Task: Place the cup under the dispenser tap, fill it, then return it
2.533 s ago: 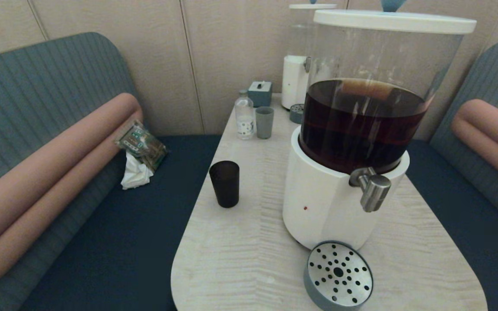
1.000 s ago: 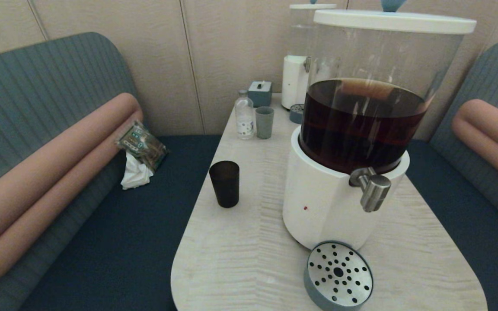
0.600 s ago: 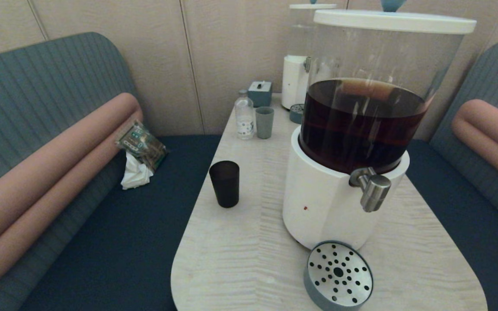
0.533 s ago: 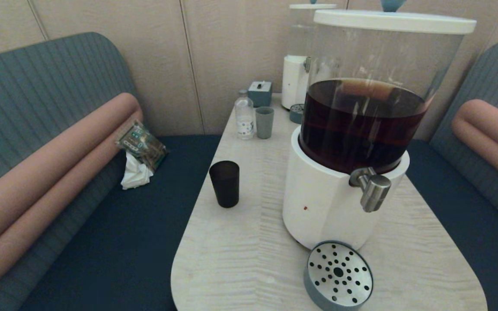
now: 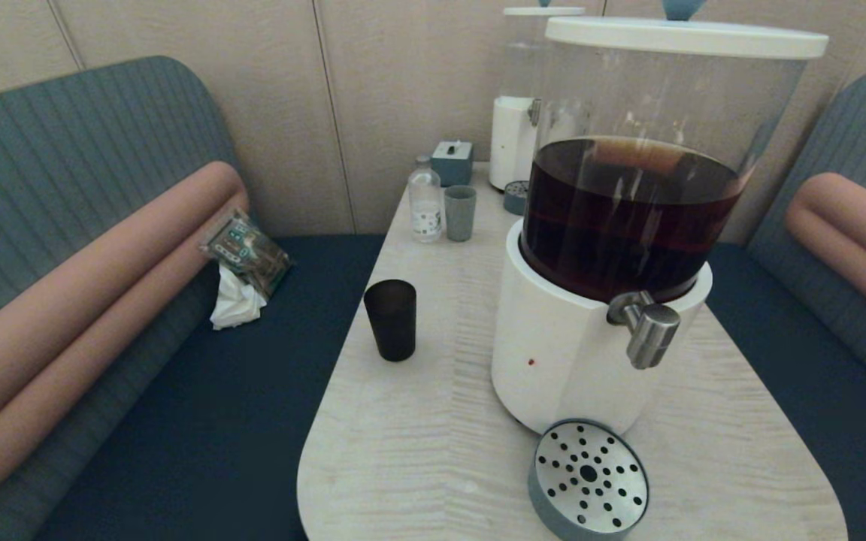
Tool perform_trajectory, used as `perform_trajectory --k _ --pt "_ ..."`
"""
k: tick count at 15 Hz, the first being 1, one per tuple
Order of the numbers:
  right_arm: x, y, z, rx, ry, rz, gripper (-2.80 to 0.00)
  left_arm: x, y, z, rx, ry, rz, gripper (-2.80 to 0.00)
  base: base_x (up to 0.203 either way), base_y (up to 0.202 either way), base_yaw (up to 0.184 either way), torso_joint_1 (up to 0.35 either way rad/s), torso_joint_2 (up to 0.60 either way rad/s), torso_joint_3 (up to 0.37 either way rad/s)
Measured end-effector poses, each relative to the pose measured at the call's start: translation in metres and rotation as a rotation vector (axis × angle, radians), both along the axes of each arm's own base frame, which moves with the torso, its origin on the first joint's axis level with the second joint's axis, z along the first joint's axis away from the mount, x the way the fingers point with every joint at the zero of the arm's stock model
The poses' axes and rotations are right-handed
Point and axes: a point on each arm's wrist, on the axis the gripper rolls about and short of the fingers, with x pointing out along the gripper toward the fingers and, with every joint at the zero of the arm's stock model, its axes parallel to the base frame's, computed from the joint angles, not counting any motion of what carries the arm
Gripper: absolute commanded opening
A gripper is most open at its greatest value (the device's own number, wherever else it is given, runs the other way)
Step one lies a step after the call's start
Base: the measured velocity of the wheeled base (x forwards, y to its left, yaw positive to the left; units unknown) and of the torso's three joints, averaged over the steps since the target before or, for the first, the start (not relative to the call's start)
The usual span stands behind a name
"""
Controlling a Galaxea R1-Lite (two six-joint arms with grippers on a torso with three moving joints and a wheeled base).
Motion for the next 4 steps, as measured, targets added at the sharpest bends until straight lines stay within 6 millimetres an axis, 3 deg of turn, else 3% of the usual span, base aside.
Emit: perform_trajectory --k 4 --pt "-0.0001 -0.0001 0.0003 0.002 -0.001 -0.003 -2.8 0.0 0.0 0.0 0.0 0.0 0.0 -2.8 0.0 0.0 0.0 0.0 0.0 0.0"
